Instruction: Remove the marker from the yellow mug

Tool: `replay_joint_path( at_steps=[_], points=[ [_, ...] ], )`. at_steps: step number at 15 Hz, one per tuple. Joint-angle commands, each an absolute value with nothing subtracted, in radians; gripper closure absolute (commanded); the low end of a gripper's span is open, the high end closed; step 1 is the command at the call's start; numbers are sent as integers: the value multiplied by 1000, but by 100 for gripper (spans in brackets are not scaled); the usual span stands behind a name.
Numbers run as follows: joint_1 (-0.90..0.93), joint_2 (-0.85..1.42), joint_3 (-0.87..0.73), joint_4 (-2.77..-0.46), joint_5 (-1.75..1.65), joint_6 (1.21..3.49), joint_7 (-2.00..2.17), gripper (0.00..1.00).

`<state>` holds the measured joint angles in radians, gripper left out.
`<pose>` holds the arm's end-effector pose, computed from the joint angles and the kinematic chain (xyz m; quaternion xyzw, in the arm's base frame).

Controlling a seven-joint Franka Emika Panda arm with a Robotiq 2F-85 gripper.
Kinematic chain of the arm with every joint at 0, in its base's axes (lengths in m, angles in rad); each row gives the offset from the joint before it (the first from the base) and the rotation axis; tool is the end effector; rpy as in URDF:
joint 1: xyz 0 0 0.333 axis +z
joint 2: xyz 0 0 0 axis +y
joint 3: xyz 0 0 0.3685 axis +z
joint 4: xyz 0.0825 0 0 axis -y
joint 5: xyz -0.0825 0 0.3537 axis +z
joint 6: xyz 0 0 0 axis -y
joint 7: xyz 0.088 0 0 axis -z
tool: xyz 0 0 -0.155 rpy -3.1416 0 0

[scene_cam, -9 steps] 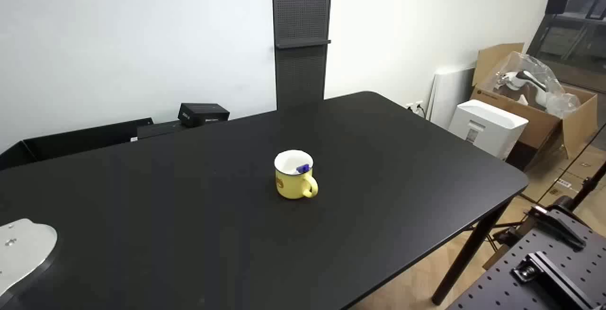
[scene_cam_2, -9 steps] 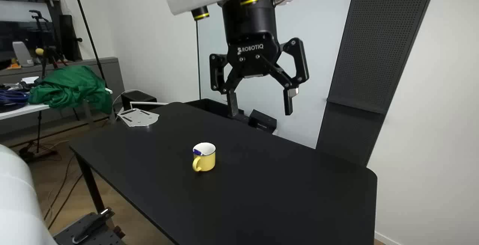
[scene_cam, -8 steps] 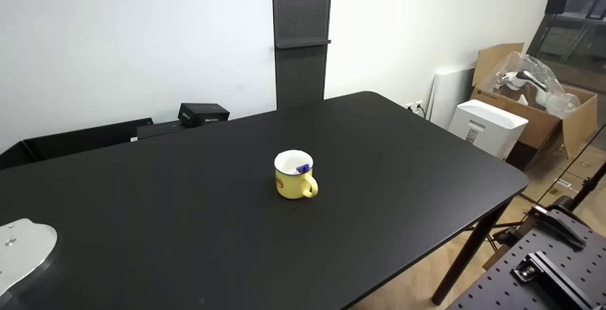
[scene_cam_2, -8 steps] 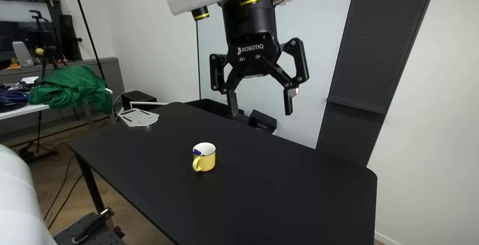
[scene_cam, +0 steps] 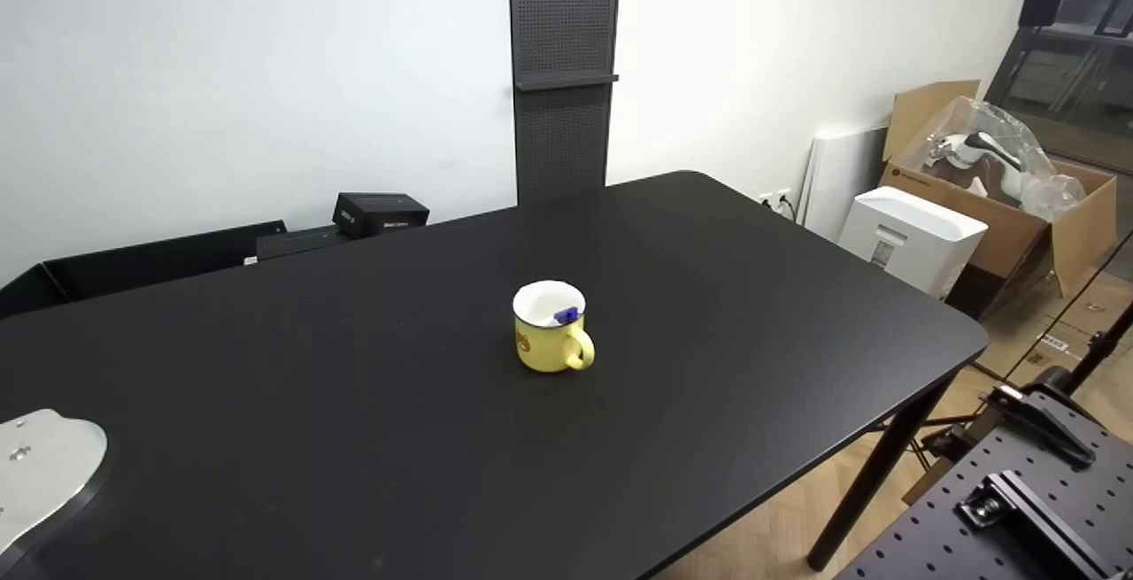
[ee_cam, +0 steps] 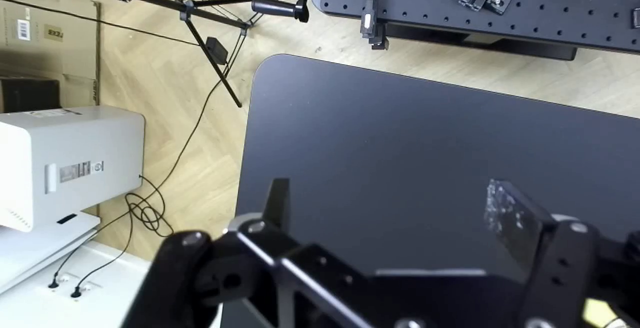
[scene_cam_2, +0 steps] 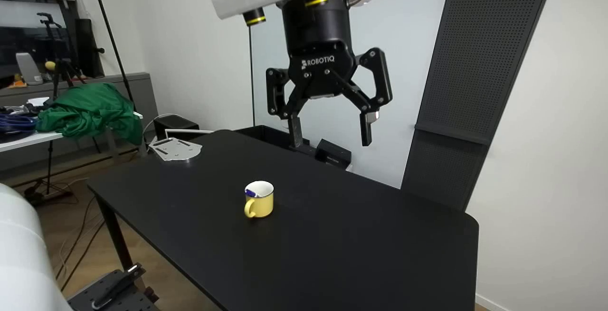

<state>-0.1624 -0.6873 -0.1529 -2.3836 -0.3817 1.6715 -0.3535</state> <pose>0.2461 -0.1499 0.5531 0.9882 0.0585 -0.0571 0.1294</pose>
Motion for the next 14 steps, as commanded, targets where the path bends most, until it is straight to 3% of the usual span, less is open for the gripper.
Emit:
replay_joint_path(
  at_steps=[1, 6, 14],
  points=[
    [-136, -689, -171, -2380, -393, 1663, -342, 0],
    [-75, -678, -120, -2440, -347, 1750, -273, 0],
    [53, -594, 113, -2594, -207, 2187, 77, 0]
  ],
)
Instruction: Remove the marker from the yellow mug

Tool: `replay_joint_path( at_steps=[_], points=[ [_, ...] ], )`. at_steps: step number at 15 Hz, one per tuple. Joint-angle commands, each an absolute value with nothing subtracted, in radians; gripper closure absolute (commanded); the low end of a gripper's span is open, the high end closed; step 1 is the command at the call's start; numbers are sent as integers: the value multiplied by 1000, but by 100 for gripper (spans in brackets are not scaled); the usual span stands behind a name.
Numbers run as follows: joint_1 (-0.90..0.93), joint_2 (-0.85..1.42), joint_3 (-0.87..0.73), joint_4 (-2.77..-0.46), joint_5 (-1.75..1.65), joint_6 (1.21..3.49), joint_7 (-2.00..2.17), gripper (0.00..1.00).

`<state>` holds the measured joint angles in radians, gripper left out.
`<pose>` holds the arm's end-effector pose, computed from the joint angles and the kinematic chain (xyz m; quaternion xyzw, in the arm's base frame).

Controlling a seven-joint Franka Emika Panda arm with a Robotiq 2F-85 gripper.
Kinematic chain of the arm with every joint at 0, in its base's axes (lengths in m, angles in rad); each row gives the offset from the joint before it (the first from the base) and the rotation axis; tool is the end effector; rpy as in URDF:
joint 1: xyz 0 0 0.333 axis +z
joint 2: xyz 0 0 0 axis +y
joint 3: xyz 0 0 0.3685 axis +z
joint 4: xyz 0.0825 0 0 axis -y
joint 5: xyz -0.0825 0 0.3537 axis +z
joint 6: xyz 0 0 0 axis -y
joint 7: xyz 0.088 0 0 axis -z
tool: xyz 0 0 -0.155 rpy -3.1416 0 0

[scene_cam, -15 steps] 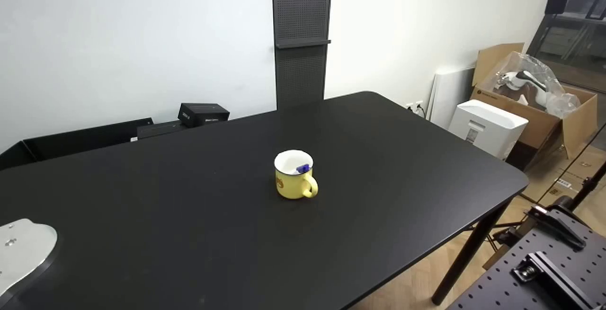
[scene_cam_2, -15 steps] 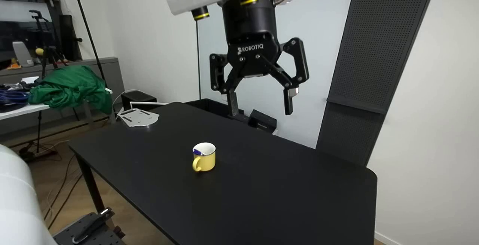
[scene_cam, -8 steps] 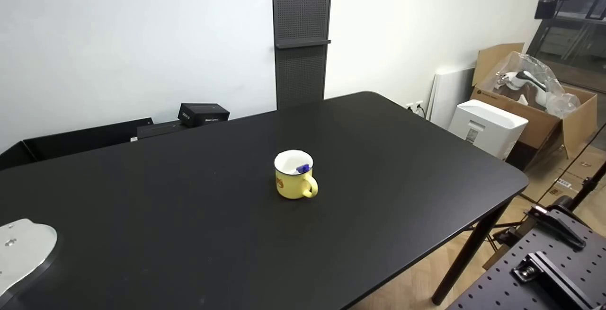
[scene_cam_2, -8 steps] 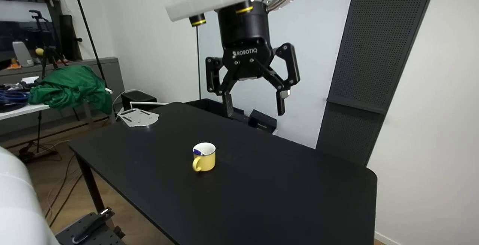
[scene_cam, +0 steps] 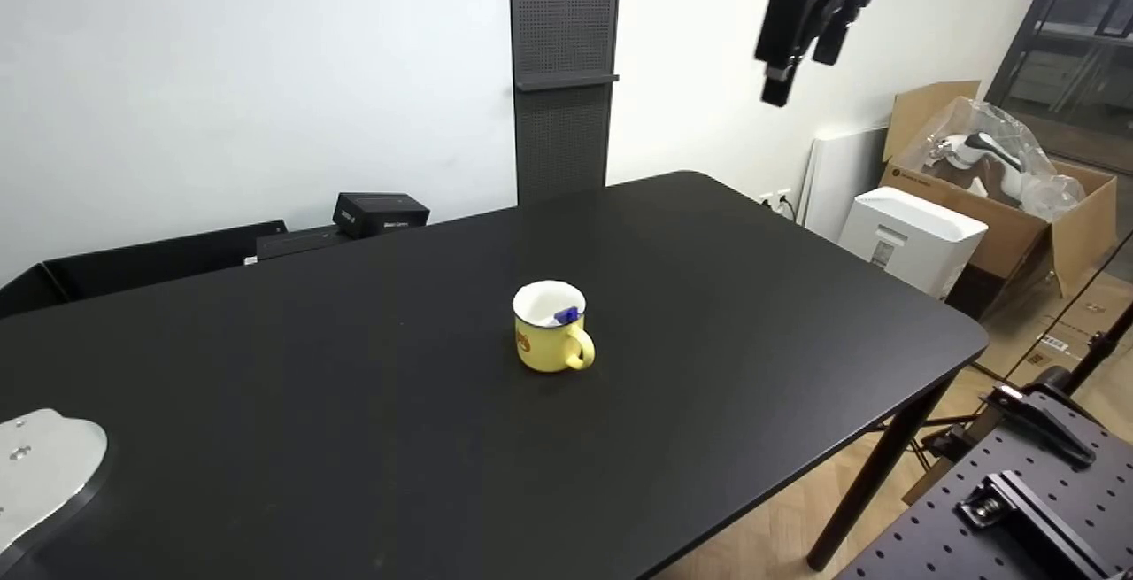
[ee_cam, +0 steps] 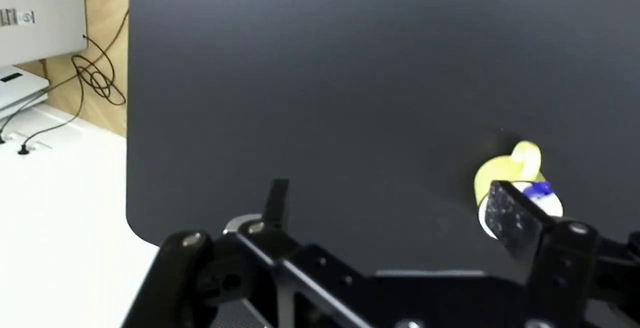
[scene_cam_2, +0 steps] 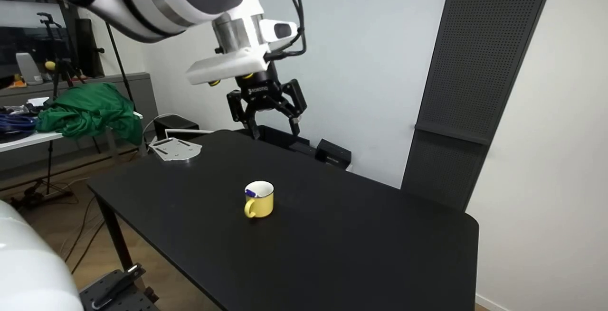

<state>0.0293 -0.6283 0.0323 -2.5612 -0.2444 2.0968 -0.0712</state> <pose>0.3238 -0.0007 0.4957 0.9828 0.1156 0.0797 0.1201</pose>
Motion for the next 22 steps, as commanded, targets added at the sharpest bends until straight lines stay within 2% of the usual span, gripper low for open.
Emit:
replay_joint_path(
  at_steps=[1, 5, 11, 14, 17, 22],
  points=[
    [67, -577, 140, -2599, -194, 2214, 111, 0],
    [127, -519, 230, -2608, -175, 2292, 182, 0],
    [102, -551, 202, -2602, -212, 2255, 146, 0],
    [51, -538, 236, -2632, -271, 2385, 285, 0],
    [3, -446, 281, -2636, -313, 2531, 396, 0],
    [-63, -274, 384, -2604, -451, 2650, 577, 0]
  ],
)
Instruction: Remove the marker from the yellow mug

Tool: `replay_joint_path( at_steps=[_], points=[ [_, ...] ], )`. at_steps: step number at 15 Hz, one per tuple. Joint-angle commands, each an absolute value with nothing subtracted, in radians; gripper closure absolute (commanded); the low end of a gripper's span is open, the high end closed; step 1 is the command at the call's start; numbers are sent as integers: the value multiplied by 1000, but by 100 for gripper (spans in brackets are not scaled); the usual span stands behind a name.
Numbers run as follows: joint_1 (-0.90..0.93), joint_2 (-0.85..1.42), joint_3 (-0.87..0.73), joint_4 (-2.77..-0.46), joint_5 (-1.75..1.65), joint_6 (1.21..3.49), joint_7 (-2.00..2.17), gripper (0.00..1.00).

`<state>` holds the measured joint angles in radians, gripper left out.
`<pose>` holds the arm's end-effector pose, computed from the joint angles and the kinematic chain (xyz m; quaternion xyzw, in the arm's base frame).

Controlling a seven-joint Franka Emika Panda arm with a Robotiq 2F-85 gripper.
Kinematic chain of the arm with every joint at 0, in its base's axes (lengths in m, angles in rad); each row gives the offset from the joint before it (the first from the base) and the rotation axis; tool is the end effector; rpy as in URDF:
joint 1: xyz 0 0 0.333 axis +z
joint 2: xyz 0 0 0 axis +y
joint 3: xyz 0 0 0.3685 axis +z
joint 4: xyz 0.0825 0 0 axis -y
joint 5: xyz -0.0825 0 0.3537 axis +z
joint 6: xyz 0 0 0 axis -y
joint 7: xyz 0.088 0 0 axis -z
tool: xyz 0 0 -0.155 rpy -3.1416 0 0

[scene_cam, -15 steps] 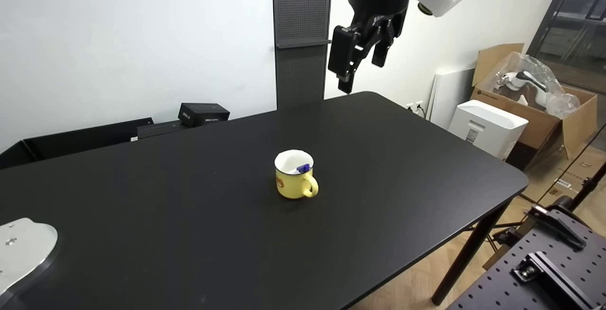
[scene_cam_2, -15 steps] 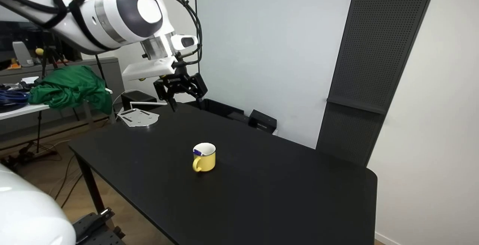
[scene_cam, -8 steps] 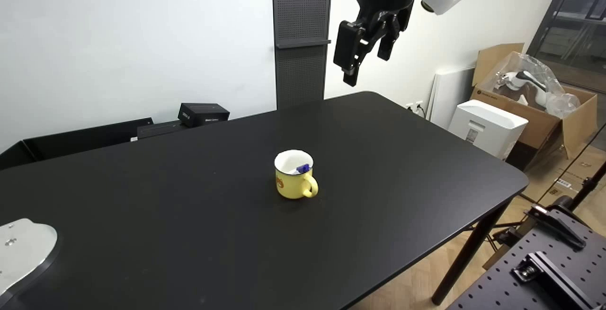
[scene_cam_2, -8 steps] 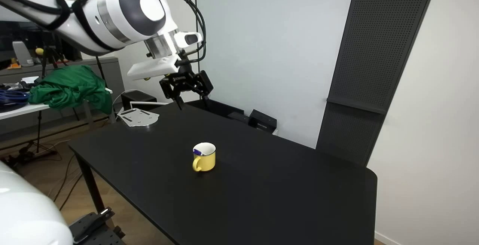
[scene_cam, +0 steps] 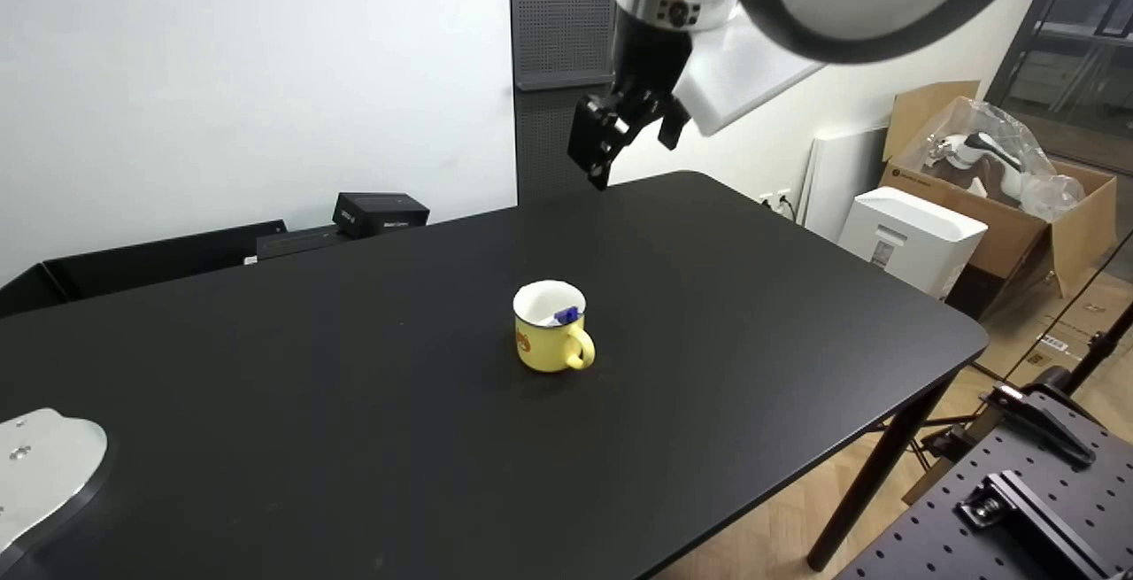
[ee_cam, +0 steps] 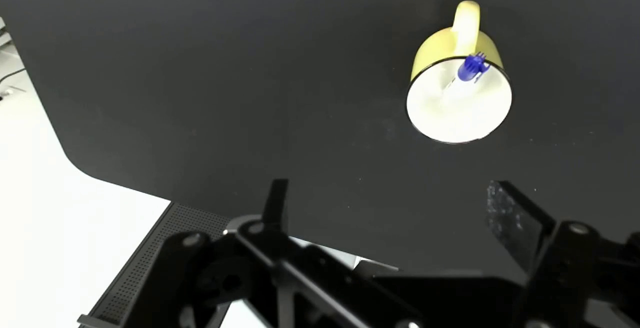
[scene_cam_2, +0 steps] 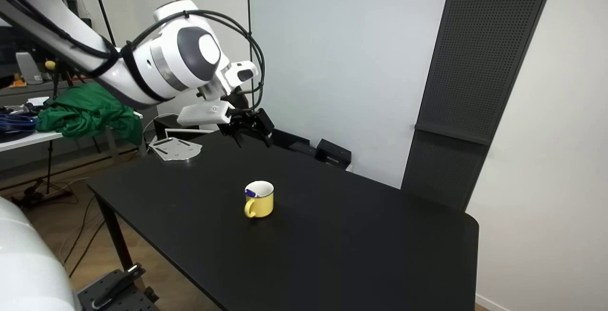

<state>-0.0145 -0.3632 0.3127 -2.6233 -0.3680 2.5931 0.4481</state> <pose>0.3893 0.1195 0.4212 0.9719 0.0656 0.1987 0.1082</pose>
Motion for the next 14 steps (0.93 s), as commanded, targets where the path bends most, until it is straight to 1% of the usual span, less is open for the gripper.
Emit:
replay_joint_path(
  at_steps=[1, 6, 14],
  points=[
    [-67, -238, 397, -2593, -481, 2656, 610, 0],
    [-75, -77, 439, -2536, -606, 2649, 733, 0],
    [-53, 101, 422, -2469, -661, 2642, 776, 0]
  ],
)
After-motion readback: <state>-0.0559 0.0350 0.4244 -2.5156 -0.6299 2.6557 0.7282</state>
